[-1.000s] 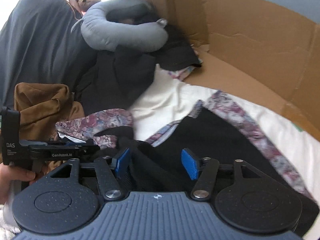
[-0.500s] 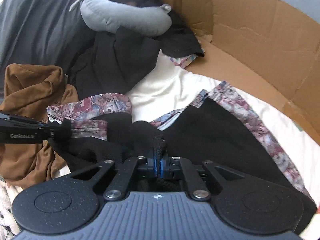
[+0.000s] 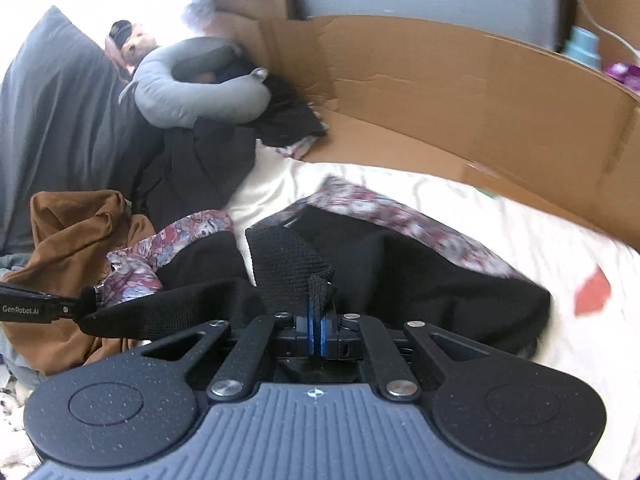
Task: Fold clothes
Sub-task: 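Lift the black garment with both tools and spread it over the duvet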
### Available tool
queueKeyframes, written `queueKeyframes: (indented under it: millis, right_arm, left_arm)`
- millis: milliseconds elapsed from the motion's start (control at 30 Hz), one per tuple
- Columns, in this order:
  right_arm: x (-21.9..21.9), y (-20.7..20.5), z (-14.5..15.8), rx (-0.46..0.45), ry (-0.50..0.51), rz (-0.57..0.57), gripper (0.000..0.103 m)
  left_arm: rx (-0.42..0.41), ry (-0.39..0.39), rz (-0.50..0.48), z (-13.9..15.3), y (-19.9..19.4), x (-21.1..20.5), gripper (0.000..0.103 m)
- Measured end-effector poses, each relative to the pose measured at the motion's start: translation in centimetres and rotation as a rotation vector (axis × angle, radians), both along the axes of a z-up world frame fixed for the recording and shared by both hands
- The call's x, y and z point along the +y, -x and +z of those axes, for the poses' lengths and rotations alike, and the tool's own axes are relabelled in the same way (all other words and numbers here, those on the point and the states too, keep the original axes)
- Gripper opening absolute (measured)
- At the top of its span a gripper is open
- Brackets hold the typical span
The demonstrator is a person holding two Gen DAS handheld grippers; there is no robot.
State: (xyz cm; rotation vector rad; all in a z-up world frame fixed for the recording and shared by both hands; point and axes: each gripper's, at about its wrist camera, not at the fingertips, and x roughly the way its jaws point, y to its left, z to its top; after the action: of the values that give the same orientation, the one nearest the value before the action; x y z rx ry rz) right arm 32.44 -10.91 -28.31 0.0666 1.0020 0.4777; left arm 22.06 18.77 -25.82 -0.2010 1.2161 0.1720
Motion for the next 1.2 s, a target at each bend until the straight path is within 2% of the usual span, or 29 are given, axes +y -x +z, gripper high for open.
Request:
queueKeyframes:
  millis: [433,533,900,1033,1200]
  right_arm:
    - [-9.2,11.7,0.0,0.024,-0.028,-0.143,0.001]
    - [-10.7,14.5,-0.2,0.033,-0.024,-0.169,0.001]
    - [-14.1,24.0,-0.4,0.056,0.005,-0.240,0.001]
    - [-15.3,26.6,-2.2,0.113,0.023,-0.268,0.001]
    - [-16.7,29.4,-4.3,0.172,0.045,-0.312,0.001]
  left_arm:
    - [-0.019,0.049,-0.113,1.2,10.2,-3.6,0.005]
    - [0.015,0.052,-0.165,0.8,12.2,-4.3,0.005]
    - [0.122,0.086,-0.250,-0.7,18.2,-6.0,0.005]
    - [0.171,0.076,-0.375,-1.7,20.0,-7.3,0.005]
    - [0.220,0.104,-0.388,-3.6,22.2,-7.6,0.005]
